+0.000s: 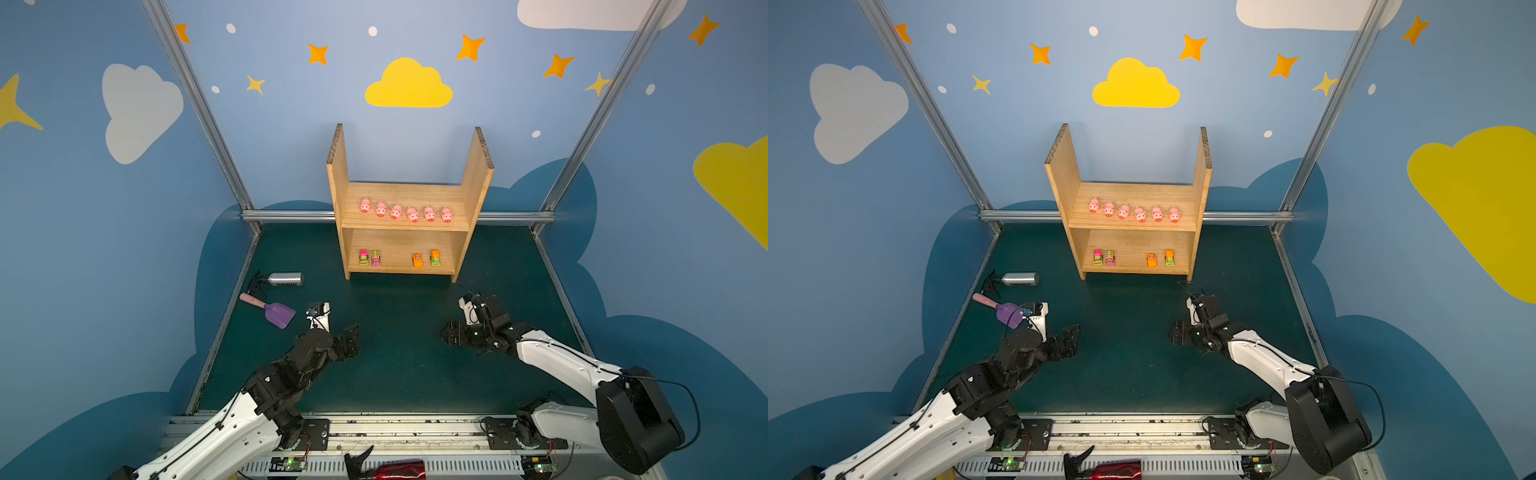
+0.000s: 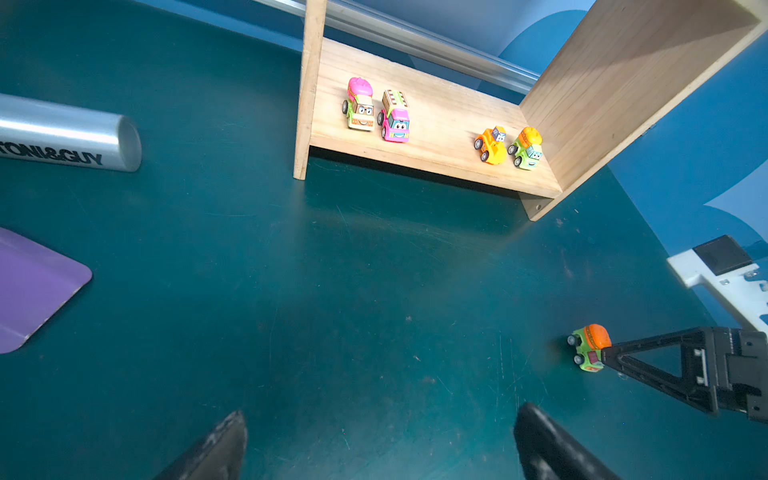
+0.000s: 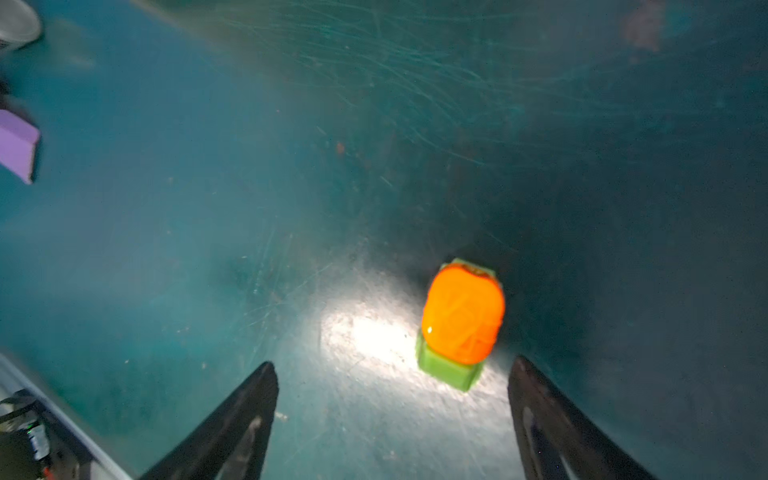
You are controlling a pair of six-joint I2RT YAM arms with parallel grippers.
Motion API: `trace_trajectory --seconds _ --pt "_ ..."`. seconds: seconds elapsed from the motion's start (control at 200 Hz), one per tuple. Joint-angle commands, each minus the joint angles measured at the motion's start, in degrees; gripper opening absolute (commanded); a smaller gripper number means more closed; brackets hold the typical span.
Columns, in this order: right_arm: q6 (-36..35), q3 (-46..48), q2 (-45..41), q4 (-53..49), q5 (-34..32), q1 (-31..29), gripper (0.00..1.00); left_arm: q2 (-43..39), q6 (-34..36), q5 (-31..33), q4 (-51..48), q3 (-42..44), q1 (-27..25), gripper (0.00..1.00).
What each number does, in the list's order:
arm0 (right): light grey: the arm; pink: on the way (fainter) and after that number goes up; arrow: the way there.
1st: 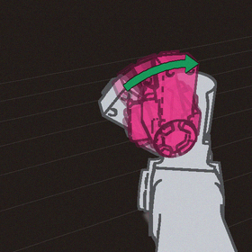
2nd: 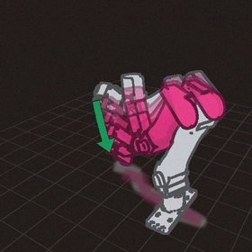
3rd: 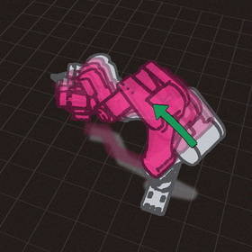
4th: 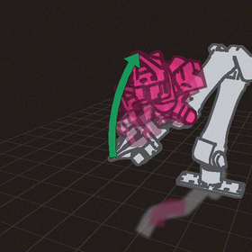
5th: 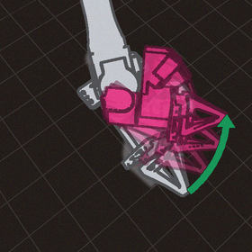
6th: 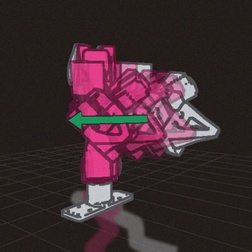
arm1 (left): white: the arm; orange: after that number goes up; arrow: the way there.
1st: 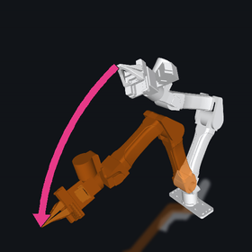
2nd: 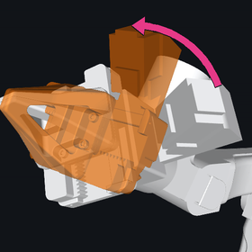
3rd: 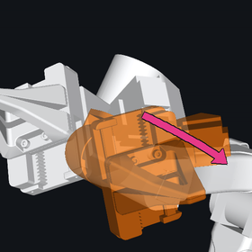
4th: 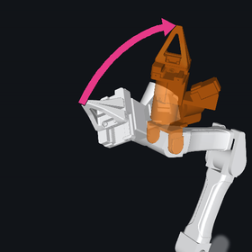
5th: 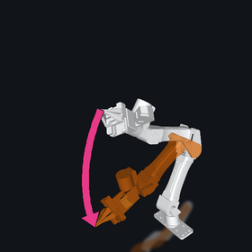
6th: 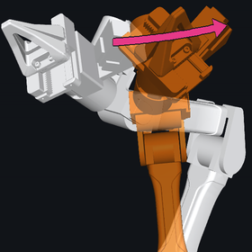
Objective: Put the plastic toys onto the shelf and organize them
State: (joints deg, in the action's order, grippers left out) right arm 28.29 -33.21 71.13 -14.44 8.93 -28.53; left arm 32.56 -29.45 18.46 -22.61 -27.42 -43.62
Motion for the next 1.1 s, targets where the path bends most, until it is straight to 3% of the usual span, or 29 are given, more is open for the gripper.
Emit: trace_trajectory --seconds 0.0,0.27,0.391,0.541,1.097 --pt "1.84 0.04 -1.14 -2.75 -4.55 -0.28 0.85 -1.02 -0.66 -0.35 -1.14 -0.45 0.20 1.00" --pt "5.48 3.65 -3.01 1.92 -13.38 -5.92 0.78 -1.44 -0.61 -0.54 -0.72 -0.05 0.17 1.00" --pt "8.05 6.89 -4.23 6.48 -20.52 -10.66 0.71 -1.09 -0.65 -0.55 -0.60 -0.04 0.20 1.00" --pt "9.67 9.75 -5.30 9.62 -29.57 -16.18 0.70 -1.26 -0.45 -0.36 -0.65 0.09 0.16 1.00" --pt "11.20 13.22 0.76 21.70 -37.33 -19.68 0.61 -1.27 -0.34 -0.09 -1.03 0.17 0.18 1.00"
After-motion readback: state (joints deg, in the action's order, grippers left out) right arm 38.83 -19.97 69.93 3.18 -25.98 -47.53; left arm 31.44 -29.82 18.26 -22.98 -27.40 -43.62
